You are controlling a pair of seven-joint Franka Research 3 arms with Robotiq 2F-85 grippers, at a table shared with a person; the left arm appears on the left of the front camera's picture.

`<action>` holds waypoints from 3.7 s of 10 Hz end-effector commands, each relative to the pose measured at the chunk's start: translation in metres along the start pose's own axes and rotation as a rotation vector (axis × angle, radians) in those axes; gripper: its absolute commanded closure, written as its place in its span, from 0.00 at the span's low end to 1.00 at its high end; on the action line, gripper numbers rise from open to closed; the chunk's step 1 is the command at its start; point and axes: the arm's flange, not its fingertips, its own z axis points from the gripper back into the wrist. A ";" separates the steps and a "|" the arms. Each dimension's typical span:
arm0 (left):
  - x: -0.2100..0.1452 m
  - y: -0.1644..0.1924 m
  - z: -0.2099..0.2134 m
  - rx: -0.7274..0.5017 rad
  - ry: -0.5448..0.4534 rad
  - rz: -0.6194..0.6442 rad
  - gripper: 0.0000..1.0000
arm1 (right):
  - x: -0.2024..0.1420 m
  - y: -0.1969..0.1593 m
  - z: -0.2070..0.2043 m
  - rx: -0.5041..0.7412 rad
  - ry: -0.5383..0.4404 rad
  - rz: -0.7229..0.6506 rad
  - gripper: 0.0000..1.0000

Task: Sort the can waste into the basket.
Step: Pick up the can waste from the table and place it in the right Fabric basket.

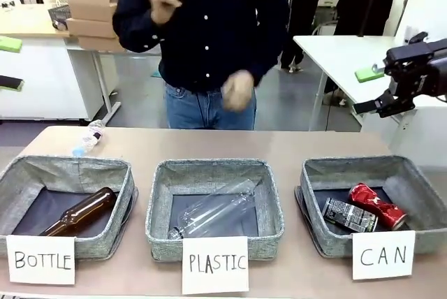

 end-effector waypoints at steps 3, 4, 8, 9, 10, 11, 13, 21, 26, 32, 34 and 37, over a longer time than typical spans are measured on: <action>0.002 0.000 0.006 -0.022 0.000 -0.008 0.26 | -0.001 0.000 -0.001 -0.002 0.004 0.018 0.00; 0.002 0.000 0.006 -0.022 0.000 -0.008 0.26 | -0.001 0.000 -0.001 -0.002 0.004 0.018 0.00; 0.002 0.000 0.006 -0.022 0.000 -0.008 0.26 | -0.001 0.000 -0.001 -0.002 0.004 0.018 0.00; 0.002 0.000 0.006 -0.022 0.000 -0.008 0.26 | -0.001 0.000 -0.001 -0.002 0.004 0.018 0.00; 0.002 0.000 0.006 -0.022 0.000 -0.008 0.26 | -0.001 0.000 -0.001 -0.002 0.004 0.018 0.00; 0.002 0.000 0.006 -0.022 0.000 -0.008 0.26 | -0.001 0.000 -0.001 -0.002 0.004 0.018 0.00; 0.002 0.000 0.006 -0.022 0.000 -0.008 0.26 | -0.001 0.000 -0.001 -0.002 0.004 0.018 0.00; 0.002 0.000 0.006 -0.022 0.000 -0.008 0.26 | -0.001 0.000 -0.001 -0.002 0.004 0.018 0.00; 0.002 0.000 0.006 -0.022 0.000 -0.008 0.26 | -0.001 0.000 -0.001 -0.002 0.004 0.018 0.00; 0.002 0.000 0.006 -0.022 0.000 -0.008 0.26 | -0.001 0.000 -0.001 -0.002 0.004 0.018 0.00; 0.002 0.000 0.006 -0.022 0.000 -0.008 0.26 | -0.001 0.000 -0.001 -0.002 0.004 0.018 0.00; 0.002 0.000 0.006 -0.022 0.000 -0.008 0.26 | -0.001 0.000 -0.001 -0.002 0.004 0.018 0.00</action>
